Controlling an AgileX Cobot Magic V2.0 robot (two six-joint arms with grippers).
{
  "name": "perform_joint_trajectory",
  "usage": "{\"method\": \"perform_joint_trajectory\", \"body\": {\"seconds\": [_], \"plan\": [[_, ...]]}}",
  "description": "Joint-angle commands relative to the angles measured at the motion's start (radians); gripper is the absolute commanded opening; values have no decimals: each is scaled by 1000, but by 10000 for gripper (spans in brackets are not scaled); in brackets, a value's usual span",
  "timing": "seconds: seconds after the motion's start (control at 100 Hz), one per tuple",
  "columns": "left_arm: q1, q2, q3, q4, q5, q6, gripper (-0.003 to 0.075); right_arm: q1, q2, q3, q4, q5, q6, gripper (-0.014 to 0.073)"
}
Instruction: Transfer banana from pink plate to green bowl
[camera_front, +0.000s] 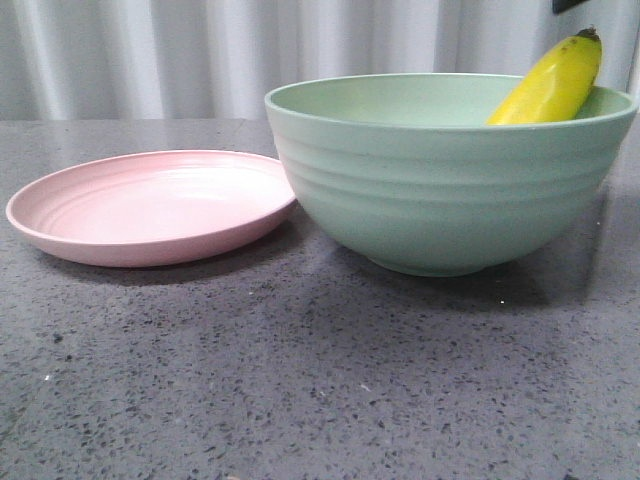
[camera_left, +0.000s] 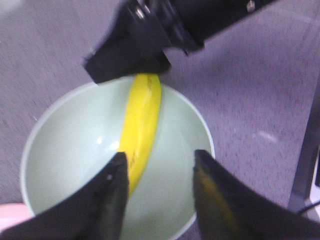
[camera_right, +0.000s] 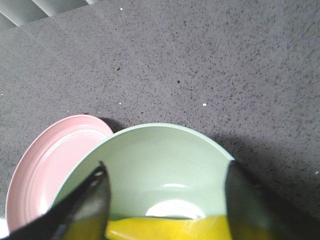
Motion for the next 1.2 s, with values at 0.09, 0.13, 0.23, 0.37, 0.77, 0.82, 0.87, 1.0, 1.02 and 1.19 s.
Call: {"method": "perform_joint_trajectory", "body": {"seconds": [0.09, 0.13, 0.23, 0.37, 0.77, 0.82, 0.87, 1.0, 1.02, 1.19], "plan": [[-4, -141, -10, 41, -110, -3, -20, -4, -121, -40, -47, -27, -12, 37], [-4, -165, 5, 51, -120, -3, -20, -4, -144, -40, -49, -23, -12, -35], [-4, -239, 49, 56, -158, -3, -20, -4, -195, -40, -53, -2, -12, -68], [-4, -348, 141, 58, -219, -3, -20, -4, -270, -19, -105, -5, -21, -68], [-4, -755, 555, 52, -345, -3, -20, -4, -603, 313, -127, -181, -155, -68], [-4, -809, 608, 46, -355, -5, -20, -4, -650, 354, -132, -195, -155, -68], [-4, -861, 651, 39, -364, -6, -20, -4, -697, 396, -134, -212, -155, -68], [-4, -989, 749, 30, -377, -7, -20, -4, -817, 504, -137, -259, -155, -67], [-4, -1001, 763, 28, -377, -7, -20, -4, -834, 520, -137, -263, -155, -67], [-4, -1119, 861, -2, -375, -9, -20, -4, -949, 628, -145, -265, -155, -67]]}}
